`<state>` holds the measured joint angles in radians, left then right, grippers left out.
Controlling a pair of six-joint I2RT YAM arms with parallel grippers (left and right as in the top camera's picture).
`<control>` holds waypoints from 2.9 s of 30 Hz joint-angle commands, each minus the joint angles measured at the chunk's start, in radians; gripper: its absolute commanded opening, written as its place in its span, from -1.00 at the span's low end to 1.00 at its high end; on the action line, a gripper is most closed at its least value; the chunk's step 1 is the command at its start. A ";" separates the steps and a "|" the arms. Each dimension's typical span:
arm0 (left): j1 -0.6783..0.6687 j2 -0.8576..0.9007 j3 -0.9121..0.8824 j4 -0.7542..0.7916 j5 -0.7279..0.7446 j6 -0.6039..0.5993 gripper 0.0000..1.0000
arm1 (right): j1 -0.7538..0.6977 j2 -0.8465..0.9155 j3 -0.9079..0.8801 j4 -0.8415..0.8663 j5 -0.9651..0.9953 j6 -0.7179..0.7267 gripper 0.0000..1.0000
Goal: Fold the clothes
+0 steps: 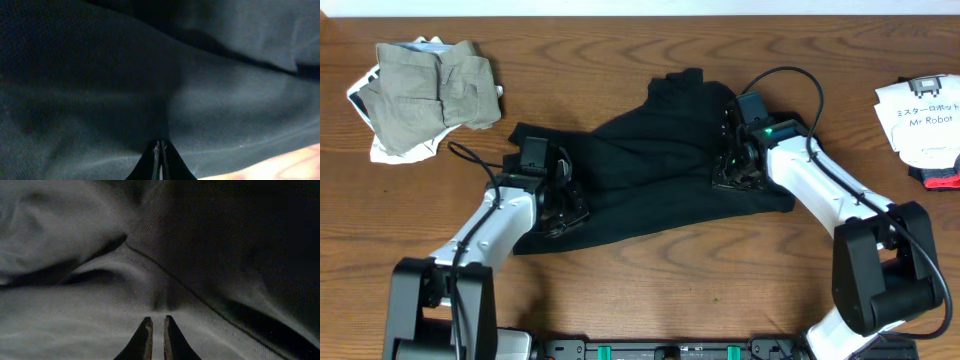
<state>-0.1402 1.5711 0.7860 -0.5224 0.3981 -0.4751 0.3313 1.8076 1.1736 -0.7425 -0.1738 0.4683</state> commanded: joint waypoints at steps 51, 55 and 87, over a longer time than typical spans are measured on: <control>0.175 0.142 0.018 0.101 -0.228 0.028 -0.87 | -0.235 0.175 -0.013 -0.083 0.096 -0.012 -0.98; 0.192 0.167 0.018 0.109 -0.228 0.034 -0.88 | -0.260 0.175 -0.013 -0.093 0.096 -0.012 -0.98; 0.281 -0.047 0.023 0.105 -0.198 0.108 -0.82 | -0.319 -0.012 -0.013 -0.259 0.216 0.130 -0.97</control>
<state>0.1284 1.6123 0.8173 -0.4133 0.2569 -0.3862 0.0292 1.8812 1.1687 -0.9909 -0.0452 0.5575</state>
